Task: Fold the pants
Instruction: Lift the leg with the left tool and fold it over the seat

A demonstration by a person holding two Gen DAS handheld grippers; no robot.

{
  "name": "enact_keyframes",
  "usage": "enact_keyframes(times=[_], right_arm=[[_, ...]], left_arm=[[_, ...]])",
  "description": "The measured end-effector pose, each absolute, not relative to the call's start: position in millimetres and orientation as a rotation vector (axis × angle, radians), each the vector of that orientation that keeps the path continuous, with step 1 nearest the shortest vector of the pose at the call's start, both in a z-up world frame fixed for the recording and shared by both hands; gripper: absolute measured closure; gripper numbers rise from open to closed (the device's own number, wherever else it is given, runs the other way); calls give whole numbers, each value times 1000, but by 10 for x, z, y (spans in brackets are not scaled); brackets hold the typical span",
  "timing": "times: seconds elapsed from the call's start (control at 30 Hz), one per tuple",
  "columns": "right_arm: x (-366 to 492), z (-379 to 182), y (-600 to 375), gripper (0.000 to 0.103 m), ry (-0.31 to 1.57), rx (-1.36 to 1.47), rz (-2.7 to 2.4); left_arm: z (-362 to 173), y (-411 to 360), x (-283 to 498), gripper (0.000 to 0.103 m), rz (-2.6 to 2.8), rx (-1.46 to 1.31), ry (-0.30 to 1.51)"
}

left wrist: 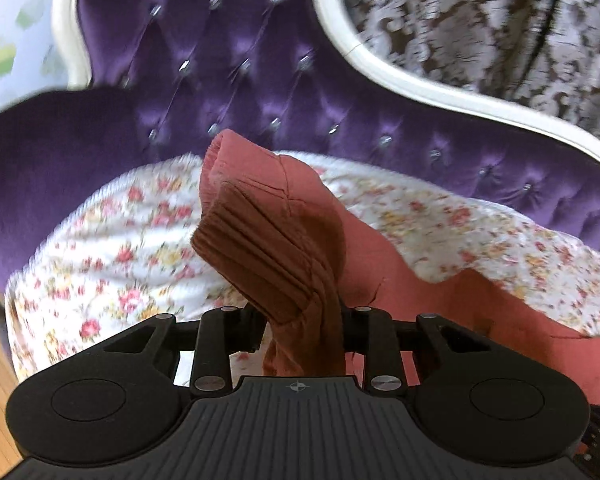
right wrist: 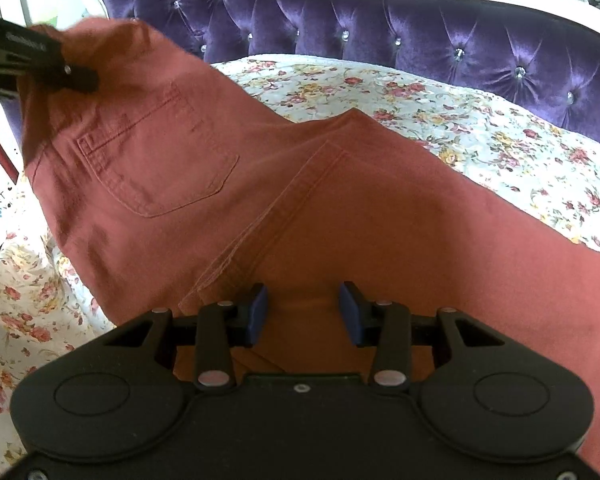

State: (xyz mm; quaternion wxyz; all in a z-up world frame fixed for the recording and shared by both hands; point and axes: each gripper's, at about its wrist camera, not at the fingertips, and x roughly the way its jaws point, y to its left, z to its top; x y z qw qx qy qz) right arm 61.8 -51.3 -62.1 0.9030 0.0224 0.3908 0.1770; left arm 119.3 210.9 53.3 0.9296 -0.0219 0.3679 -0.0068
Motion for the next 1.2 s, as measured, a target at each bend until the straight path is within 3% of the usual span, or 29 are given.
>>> enact_keyframes(times=[0.37,0.7,0.97,1.2], right_arm=[[322,-567,-1320,55,825,138,203],[98,-739,-2009,54,857,258,105],[80,-783,-2005,54,842,228,150],[83,-816,-2046,54,829,243,159]], left_arm=[[838,896,931,74,-178,129,674],[-127,-416,753,72,-377,378,825],[-285,-674,519,64,-373,504,786],[-85,-549,438,63,-450,390,762]])
